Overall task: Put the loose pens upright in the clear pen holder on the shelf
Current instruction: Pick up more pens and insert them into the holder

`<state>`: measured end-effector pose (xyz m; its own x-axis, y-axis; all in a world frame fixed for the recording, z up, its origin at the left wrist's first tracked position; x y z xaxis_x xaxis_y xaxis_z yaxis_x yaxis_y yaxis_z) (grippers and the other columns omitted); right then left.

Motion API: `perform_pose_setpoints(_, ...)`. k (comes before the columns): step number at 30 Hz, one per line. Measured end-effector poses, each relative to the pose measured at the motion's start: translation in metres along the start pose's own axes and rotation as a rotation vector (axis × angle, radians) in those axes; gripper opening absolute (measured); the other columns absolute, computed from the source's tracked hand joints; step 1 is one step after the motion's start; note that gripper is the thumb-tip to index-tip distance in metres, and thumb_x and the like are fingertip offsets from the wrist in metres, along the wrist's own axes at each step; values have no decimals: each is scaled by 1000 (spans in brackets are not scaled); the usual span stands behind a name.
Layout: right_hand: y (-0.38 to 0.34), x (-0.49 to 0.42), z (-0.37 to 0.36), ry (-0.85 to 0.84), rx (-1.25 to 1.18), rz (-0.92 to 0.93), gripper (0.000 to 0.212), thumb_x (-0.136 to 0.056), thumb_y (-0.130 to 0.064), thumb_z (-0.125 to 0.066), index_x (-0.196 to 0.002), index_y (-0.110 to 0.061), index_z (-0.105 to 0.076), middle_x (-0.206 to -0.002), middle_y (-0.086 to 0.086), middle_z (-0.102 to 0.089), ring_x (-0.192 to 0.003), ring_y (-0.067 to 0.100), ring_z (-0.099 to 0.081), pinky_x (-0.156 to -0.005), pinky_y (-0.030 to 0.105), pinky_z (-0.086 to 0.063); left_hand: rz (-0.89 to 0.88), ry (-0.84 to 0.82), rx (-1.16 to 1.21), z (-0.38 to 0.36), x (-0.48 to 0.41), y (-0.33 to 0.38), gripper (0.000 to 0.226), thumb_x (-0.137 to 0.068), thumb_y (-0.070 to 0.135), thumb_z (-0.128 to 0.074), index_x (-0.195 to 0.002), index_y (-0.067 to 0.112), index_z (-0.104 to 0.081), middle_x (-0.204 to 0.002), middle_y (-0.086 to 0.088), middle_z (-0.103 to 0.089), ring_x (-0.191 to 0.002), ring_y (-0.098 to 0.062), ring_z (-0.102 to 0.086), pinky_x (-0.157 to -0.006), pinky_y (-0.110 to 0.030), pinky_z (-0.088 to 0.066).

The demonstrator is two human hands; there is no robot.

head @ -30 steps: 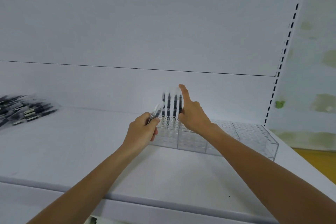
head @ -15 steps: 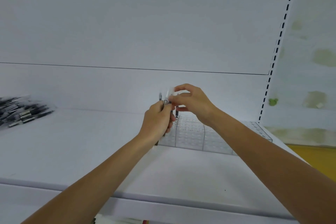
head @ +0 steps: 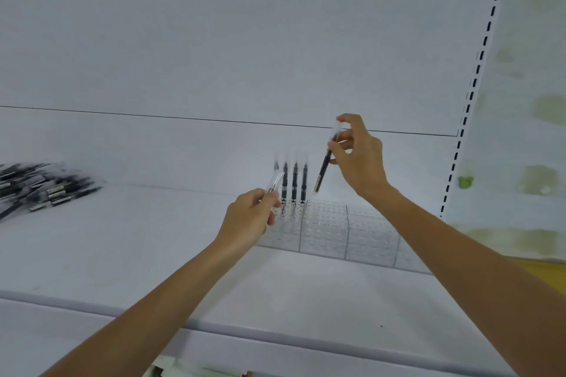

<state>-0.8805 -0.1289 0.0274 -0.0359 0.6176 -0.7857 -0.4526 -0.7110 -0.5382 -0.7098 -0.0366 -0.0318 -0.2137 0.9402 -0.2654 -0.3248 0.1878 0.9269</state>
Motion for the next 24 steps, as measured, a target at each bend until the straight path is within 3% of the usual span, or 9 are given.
perform_pose_setpoints(8, 8, 10, -12, -139, 82, 56, 36, -89, -1, -57, -122, -12, -47, -85, 4, -58, -77, 23, -62, -75, 43, -57, 20, -11, 2, -2, 7, -5, 33, -96, 30, -44, -71, 15, -59, -57, 4, -52, -41, -5, -38, -43, -13, -29)
perform_pose_setpoints(13, 14, 23, -18, -419, 170, -115, 49, -92, -10, -56, -137, -18, -38, -94, 8, -58, -85, 23, -57, -73, 24, -46, 23, 6, 25, -6, 10, -4, 29, -96, 25, -44, -74, 14, -59, -59, 4, -53, -45, -7, -40, -46, -17, -31)
perform_pose_setpoints(16, 12, 25, -14, -236, 198, -24, 48, -93, -16, -55, -138, -19, -39, -107, 4, -53, -96, 16, -50, -84, 28, -42, 32, 23, 66, -7, 10, -1, 23, -94, 19, -45, -79, 12, -61, -59, 4, -55, -45, -9, -40, -44, -18, -31)
perform_pose_setpoints(18, 1, 25, -9, -120, 160, 40, 35, -92, -20, -56, -127, -17, -50, -104, 1, -58, -89, 13, -53, -81, 28, -45, 15, 29, 80, -9, 7, 3, 22, -94, 18, -45, -82, 11, -61, -58, 5, -55, -43, -7, -39, -42, -17, -30)
perform_pose_setpoints(19, -6, 25, -8, -141, 97, 17, 27, -92, -24, -58, -117, -17, -56, -97, 0, -62, -83, 13, -57, -76, 25, -46, 0, 29, 81, -10, 6, 5, 21, -94, 18, -45, -83, 10, -61, -59, 5, -55, -42, -7, -39, -42, -17, -30)
perform_pose_setpoints(21, -22, 28, -8, -323, -51, -95, 17, -89, -32, -62, -100, -18, -61, -83, -2, -68, -75, 12, -62, -65, 18, -47, -38, 20, 74, -14, 5, 11, 21, -95, 21, -45, -85, 10, -60, -60, 5, -55, -42, -6, -39, -42, -17, -30)
perform_pose_setpoints(24, -39, 33, -13, -501, -118, -142, 13, -87, -29, -65, -78, -19, -62, -75, -3, -70, -70, 10, -65, -67, 21, -51, -79, 18, 79, -21, 4, 18, 23, -95, 29, -48, -83, 13, -60, -61, 3, -54, -42, -6, -43, -40, -16, -33)
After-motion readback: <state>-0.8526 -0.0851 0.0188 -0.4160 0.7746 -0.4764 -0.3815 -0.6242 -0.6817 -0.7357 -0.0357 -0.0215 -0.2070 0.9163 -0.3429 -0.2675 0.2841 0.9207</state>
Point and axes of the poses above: each hand's wrist, its own x-axis away from the middle knuckle, its own z-axis out of the back of the hand, y = z × x, the point moved 1 cm from there along -x, towards the middle knuckle
